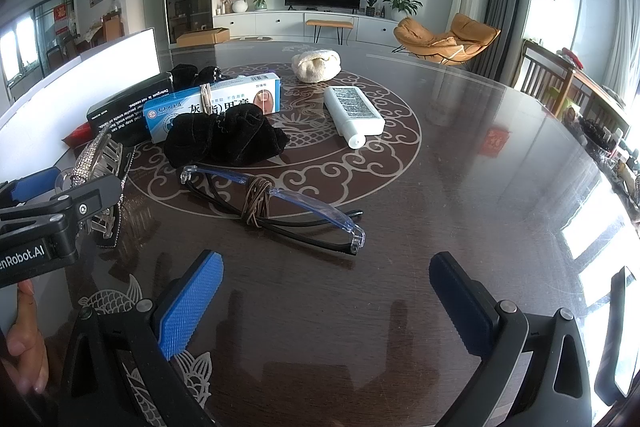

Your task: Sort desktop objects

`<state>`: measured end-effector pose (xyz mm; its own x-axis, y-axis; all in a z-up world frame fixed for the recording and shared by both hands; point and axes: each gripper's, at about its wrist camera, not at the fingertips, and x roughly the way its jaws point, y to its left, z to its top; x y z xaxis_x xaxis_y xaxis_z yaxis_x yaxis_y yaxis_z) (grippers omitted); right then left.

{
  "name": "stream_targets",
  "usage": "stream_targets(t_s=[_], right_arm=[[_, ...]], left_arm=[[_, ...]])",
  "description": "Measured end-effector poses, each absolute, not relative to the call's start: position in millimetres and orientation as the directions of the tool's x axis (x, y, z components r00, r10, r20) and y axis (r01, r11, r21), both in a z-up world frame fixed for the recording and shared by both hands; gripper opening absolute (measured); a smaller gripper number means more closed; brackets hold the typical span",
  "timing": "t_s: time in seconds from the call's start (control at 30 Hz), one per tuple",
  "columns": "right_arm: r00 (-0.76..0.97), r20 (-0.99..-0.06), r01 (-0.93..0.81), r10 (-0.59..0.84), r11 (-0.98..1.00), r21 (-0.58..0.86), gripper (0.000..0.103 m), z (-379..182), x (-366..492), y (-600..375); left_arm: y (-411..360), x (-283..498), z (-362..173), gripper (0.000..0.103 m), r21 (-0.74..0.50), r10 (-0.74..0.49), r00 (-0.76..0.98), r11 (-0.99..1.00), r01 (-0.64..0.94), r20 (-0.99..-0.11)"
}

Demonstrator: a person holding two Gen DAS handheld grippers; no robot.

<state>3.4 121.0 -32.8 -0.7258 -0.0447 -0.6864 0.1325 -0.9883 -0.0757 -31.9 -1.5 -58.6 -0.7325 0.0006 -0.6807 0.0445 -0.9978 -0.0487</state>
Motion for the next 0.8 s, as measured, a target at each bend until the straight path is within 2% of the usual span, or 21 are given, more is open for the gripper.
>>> stream_targets(t_s=[0.8], right_arm=[[-0.708,-0.704,0.138,-0.045,-0.987,-0.076,0.103,-35.8,3.0,119.8]], left_arm=[[8.9,-30.9,-61.1,0.103,-0.016,-0.009,-0.723,-0.999,0.028,-0.691]])
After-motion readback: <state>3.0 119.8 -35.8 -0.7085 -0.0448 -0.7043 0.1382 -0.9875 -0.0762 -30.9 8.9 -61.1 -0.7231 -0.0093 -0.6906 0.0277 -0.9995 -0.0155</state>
